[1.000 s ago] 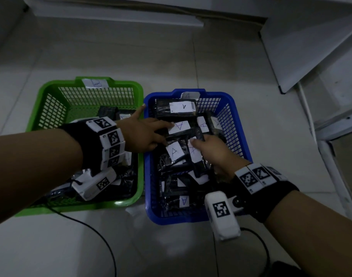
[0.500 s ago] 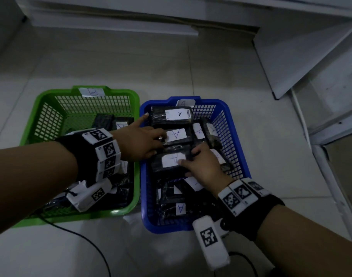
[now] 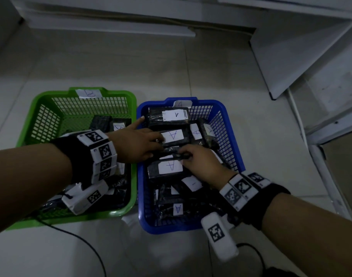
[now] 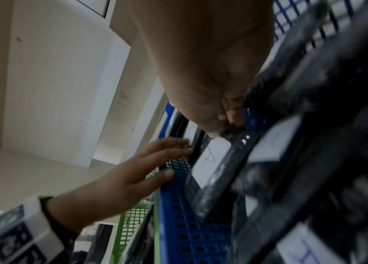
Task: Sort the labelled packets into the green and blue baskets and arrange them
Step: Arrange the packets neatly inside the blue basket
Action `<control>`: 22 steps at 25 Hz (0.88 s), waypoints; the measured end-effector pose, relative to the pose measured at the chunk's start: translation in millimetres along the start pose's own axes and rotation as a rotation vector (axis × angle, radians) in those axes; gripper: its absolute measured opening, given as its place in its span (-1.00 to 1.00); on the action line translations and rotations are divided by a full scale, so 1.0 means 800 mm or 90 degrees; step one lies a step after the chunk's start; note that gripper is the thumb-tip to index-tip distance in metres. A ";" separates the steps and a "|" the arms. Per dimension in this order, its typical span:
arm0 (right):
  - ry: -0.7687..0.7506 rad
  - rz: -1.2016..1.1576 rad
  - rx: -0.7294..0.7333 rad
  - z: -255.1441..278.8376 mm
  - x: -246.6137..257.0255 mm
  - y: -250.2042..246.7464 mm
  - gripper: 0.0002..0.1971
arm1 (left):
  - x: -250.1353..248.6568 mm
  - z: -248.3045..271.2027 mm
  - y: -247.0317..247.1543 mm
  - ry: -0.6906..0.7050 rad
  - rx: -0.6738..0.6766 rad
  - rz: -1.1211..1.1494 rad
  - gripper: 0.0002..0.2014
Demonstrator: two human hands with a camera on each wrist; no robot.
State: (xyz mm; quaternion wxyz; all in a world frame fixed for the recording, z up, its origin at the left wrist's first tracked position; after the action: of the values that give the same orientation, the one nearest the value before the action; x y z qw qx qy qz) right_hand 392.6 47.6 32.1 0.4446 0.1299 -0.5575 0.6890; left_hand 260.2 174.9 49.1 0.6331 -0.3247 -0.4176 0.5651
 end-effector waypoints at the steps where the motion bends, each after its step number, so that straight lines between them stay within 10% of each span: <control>1: -0.007 0.006 0.019 0.000 0.003 -0.013 -0.66 | 0.000 0.001 -0.004 0.006 -0.012 0.005 -0.56; 8: -0.055 0.400 0.270 0.028 -0.003 -0.112 -0.60 | -0.047 -0.012 -0.017 -0.080 0.001 0.084 -0.33; 16: -0.037 0.313 0.251 0.020 -0.057 -0.055 -0.38 | -0.075 -0.014 0.008 -0.233 -0.057 0.183 -0.33; 22: 0.006 0.142 0.258 0.016 -0.066 -0.054 -0.57 | -0.076 -0.021 0.007 -0.242 -0.042 0.174 -0.33</control>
State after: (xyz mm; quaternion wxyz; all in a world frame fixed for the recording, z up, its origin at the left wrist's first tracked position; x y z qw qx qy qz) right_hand 451.3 10.8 28.9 0.3326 0.1511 -0.4165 0.8325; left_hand 271.8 116.9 27.3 0.4497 -0.2863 -0.4994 0.6829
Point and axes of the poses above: each hand's wrist, its own z-axis away from the middle knuckle, its own y-axis out of the palm, x = y × z, the point moved 4 cm from there along -z, towards the middle knuckle, and after that the axes turned 7 degrees about -z, right-handed, at the moved point
